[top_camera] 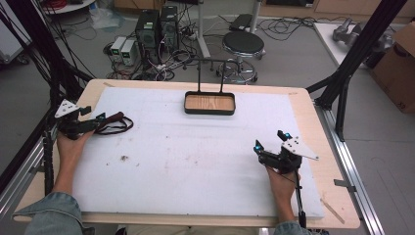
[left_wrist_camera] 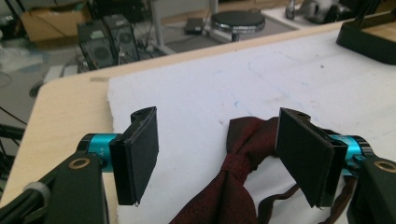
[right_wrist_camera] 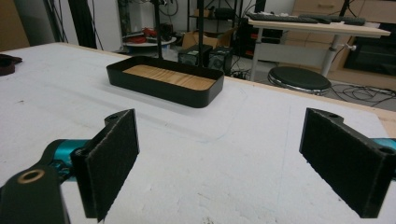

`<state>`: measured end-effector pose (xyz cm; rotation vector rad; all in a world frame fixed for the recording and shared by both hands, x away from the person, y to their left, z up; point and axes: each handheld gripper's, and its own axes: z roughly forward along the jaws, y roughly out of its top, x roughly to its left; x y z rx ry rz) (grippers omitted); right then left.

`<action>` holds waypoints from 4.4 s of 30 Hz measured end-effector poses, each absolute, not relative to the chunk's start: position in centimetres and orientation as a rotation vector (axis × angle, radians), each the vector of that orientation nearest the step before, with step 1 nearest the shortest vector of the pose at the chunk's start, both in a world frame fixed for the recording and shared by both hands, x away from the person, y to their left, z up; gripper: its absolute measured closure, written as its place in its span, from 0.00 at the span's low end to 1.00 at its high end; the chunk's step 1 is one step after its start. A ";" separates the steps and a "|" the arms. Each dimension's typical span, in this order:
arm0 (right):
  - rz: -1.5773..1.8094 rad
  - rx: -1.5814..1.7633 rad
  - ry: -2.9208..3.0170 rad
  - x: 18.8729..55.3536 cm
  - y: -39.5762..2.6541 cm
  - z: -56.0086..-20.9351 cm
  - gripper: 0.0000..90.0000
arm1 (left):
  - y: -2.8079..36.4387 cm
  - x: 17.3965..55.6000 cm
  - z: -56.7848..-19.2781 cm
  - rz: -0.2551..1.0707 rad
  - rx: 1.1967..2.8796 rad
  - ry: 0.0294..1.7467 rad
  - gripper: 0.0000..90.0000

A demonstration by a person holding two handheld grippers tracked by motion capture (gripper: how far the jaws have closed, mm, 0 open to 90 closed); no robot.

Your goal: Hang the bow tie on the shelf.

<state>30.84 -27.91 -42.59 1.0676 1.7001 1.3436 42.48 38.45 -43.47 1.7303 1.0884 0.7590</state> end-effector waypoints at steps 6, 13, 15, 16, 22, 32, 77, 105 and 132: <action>1.343 1.070 1.699 30.9 -27.9 -42.6 0.12 | 38.0 43.7 -43.7 0.697 1.850 1.079 0.42; 1.345 1.078 1.704 30.8 -27.9 -42.6 0.12 | 37.2 44.3 -43.9 0.664 1.968 1.089 0.50; 1.348 1.078 1.704 30.8 -27.9 -42.6 0.12 | 37.2 44.4 -44.0 0.658 1.985 1.092 0.53; 1.346 1.079 1.704 30.8 -27.9 -42.6 0.12 | 37.1 44.4 -44.0 0.656 1.987 1.099 0.54; 1.348 1.080 1.704 30.8 -27.9 -42.6 0.12 | 36.9 44.6 -44.1 0.641 2.033 1.093 0.64; 1.343 1.076 1.706 30.9 -27.9 -42.6 0.12 | 36.9 44.6 -44.2 0.607 2.049 1.081 0.79; 1.377 1.079 1.712 30.9 -27.9 -42.6 0.12 | 23.8 47.2 -32.8 0.491 1.746 0.715 0.85; 1.385 1.074 1.717 31.0 -27.9 -42.7 0.12 | 18.0 51.5 -30.7 0.408 1.620 0.654 0.85; 1.393 1.068 1.728 31.1 -28.0 -42.7 0.12 | 18.2 54.2 -32.9 0.383 1.585 0.790 0.84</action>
